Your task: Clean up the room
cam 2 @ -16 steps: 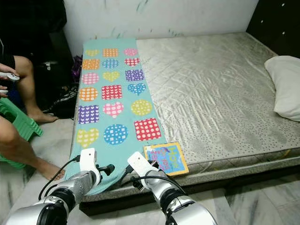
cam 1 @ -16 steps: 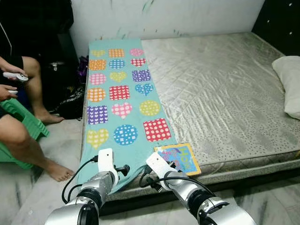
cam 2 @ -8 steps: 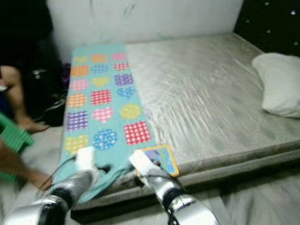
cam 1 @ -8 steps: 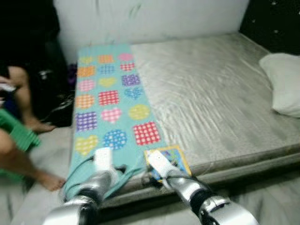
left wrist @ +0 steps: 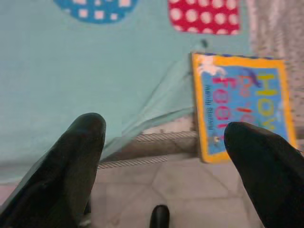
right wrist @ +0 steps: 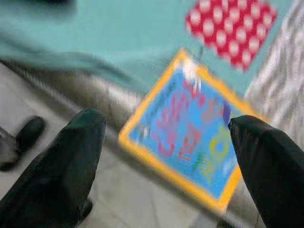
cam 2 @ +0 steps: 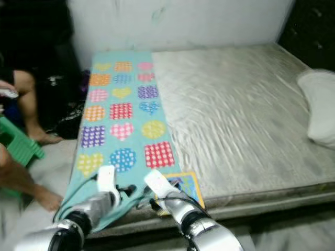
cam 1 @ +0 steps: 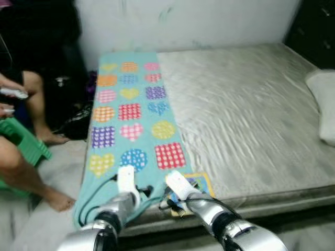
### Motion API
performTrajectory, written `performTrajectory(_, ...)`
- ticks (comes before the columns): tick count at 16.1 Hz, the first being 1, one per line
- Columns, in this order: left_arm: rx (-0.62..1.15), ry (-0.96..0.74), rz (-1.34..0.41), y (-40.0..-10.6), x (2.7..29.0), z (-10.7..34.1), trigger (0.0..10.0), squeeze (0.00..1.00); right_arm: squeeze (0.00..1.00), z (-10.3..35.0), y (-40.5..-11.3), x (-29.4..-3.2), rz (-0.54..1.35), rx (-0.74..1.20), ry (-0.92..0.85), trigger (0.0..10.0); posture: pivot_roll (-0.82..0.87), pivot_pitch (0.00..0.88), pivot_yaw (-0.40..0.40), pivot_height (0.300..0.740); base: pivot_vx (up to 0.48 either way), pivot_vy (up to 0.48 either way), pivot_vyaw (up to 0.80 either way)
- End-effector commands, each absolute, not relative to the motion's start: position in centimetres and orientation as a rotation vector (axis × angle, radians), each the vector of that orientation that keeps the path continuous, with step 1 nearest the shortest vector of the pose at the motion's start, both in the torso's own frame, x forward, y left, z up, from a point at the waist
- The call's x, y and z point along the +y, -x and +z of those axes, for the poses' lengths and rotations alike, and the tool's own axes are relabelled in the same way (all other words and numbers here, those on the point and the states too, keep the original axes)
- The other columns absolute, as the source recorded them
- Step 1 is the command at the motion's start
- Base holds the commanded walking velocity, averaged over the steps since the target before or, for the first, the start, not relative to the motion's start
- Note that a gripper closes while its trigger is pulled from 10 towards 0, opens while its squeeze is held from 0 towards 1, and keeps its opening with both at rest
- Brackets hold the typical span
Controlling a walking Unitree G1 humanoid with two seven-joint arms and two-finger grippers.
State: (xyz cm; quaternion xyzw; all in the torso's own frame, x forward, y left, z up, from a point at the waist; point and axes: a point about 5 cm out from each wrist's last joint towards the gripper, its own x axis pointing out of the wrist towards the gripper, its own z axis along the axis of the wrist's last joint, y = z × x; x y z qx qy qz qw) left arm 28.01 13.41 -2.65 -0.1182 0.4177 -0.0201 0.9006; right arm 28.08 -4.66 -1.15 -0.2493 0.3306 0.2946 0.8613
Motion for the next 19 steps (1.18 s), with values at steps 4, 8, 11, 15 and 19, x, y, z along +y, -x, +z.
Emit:
performTrajectory(4,0.853,0.216,-0.002,-28.2,14.6,-2.5,10.0,0.0,0.0,-1.2,-27.9,-4.2,0.624,0.703,0.51,10.0,-0.19,0.0,-0.024,0.74,0.074,0.0,0.0)
performTrajectory(8,0.8,0.231,0.034,-29.1,14.8,-1.8,10.0,0.0,0.0,-0.6,-28.7,-4.6,0.558,0.677,0.48,10.0,-0.19,0.0,-0.021,0.74,0.0,0.0,0.0)
performTrajectory(11,0.648,0.261,-0.054,-31.9,15.1,1.3,10.0,0.0,0.0,3.0,-32.2,-5.2,0.478,0.533,0.334,10.0,-0.19,0.0,-0.015,0.74,0.0,0.0,0.0)
performTrajectory(15,0.481,0.202,-0.159,-33.0,16.7,3.4,10.0,0.0,0.0,5.6,-34.2,-6.8,0.469,0.389,0.303,10.0,-0.19,0.0,-0.006,0.74,0.0,0.0,0.0)
performTrajectory(19,0.216,0.097,-0.201,-29.7,18.4,5.7,10.0,0.0,0.0,6.2,-34.0,-9.7,0.425,0.297,0.225,10.0,-0.18,0.0,-0.005,0.74,0.0,0.0,0.0)
